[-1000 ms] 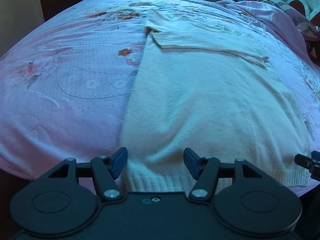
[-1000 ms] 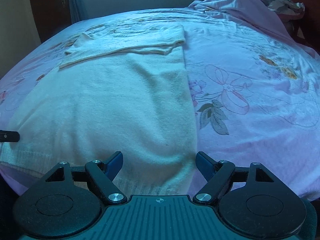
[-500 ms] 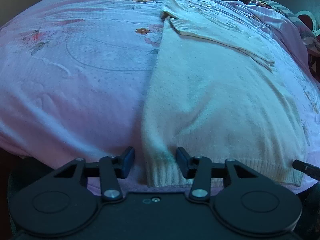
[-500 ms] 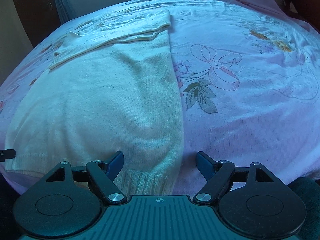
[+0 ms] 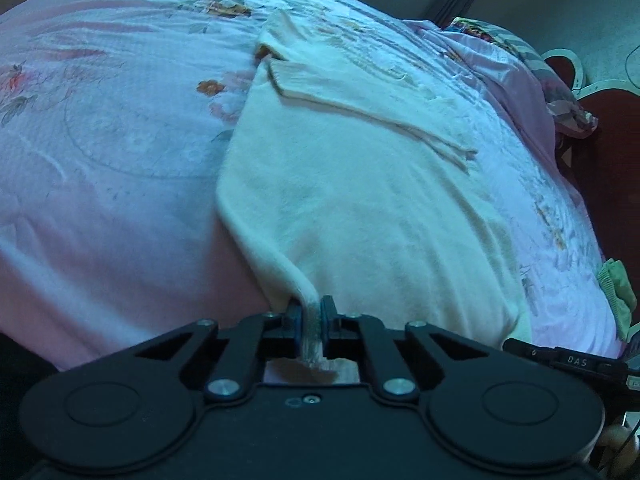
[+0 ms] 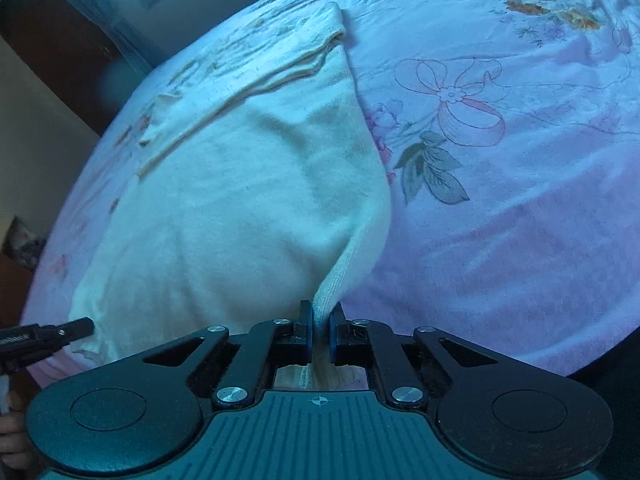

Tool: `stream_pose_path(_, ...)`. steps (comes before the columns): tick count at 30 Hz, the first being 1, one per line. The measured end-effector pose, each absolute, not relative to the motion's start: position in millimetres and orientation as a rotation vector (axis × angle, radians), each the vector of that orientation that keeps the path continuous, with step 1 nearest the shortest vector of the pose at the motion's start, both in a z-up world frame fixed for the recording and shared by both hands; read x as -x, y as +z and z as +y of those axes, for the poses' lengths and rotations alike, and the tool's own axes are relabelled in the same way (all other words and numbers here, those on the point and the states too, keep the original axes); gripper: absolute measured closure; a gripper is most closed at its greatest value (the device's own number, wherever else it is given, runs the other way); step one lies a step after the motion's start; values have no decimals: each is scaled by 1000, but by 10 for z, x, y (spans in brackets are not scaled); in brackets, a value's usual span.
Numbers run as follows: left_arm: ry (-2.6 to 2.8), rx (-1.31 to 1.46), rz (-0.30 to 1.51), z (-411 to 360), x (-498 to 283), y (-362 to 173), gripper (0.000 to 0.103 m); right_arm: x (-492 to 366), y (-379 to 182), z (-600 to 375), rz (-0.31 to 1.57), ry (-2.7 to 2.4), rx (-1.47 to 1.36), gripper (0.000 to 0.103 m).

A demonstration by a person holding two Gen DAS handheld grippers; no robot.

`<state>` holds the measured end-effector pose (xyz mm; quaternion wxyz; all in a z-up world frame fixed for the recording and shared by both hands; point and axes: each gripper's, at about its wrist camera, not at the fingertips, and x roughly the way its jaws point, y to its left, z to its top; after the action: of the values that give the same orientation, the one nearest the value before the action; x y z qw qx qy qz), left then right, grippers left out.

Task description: Fold small clothes

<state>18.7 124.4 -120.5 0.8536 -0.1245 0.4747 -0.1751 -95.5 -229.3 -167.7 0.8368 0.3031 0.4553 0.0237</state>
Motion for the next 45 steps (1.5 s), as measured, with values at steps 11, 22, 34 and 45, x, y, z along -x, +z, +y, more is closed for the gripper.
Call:
stream_pose_path(11, -272, 374, 936, 1200, -1292, -1074, 96, 8, -1326, -2588, 808, 12, -703, 96)
stream_pose_path(22, -225, 195, 898, 1235, -1384, -996, 60, -161, -1287, -2649, 748, -95, -558, 56)
stream_pose_path(34, -283, -32, 876, 974, -1433, -1094, 61, -271, -1399, -2206, 790, 10, -288, 56)
stream_pose_path(45, -293, -112, 922, 801, -1764, -1299, 62, -683, -1473, -2426, 814, -2, -231, 57)
